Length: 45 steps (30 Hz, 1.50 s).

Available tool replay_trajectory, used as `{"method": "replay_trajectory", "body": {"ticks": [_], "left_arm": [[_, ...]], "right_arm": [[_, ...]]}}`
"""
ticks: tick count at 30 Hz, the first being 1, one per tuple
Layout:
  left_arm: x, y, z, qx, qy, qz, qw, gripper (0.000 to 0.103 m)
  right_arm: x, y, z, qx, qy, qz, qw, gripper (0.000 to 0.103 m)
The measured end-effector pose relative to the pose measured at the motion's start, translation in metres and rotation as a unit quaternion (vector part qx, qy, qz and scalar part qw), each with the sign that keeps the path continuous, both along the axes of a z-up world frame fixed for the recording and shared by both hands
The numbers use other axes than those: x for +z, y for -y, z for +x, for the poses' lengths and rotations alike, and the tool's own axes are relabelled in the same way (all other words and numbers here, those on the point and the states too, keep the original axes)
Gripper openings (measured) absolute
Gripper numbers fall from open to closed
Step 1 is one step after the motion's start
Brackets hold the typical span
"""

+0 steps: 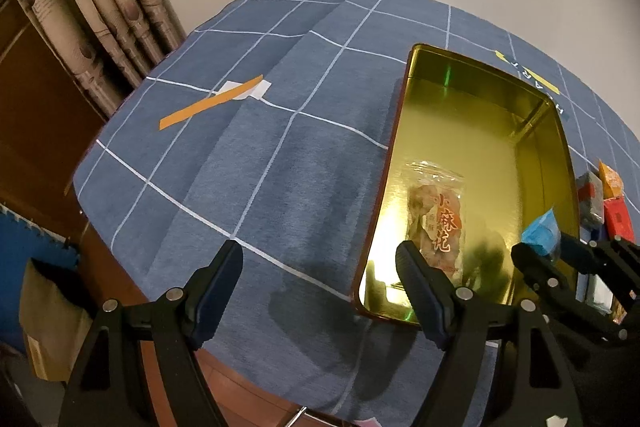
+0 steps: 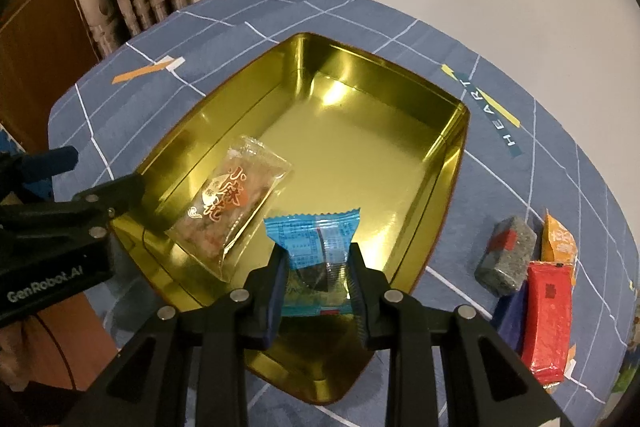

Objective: Organize snacks
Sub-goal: 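Carry the blue candy packet with the right gripper over the tin, then open the right gripper to drop the candy into the tin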

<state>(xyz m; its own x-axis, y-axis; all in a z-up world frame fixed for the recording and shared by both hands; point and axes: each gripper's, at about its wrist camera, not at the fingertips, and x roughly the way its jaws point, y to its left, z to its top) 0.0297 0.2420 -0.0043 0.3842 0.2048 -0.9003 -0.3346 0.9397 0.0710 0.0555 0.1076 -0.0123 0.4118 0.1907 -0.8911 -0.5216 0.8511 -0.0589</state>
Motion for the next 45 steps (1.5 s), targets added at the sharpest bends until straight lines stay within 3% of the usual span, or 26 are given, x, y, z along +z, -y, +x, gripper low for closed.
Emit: {"method": "replay_trajectory", "body": {"ticks": [28, 33, 36, 45], "left_arm": [[-0.001, 0.0, 0.0, 0.002, -0.002, 0.003, 1.0, 0.076], [-0.001, 0.001, 0.001, -0.001, -0.001, 0.005, 1.0, 0.076], [-0.001, 0.001, 0.001, -0.002, 0.001, 0.006, 1.0, 0.076], [0.001, 0.007, 0.001, -0.013, 0.003, 0.014, 0.9998, 0.076]], "right_arm": [[-0.019, -0.006, 0.006, -0.006, -0.019, -0.012, 1.0, 0.029], [-0.02, -0.005, 0.006, -0.009, -0.026, -0.006, 1.0, 0.036], [-0.018, -0.005, 0.004, -0.011, -0.025, 0.0, 1.0, 0.042], [0.016, 0.023, -0.015, -0.029, 0.002, 0.038, 0.999, 0.043]]}}
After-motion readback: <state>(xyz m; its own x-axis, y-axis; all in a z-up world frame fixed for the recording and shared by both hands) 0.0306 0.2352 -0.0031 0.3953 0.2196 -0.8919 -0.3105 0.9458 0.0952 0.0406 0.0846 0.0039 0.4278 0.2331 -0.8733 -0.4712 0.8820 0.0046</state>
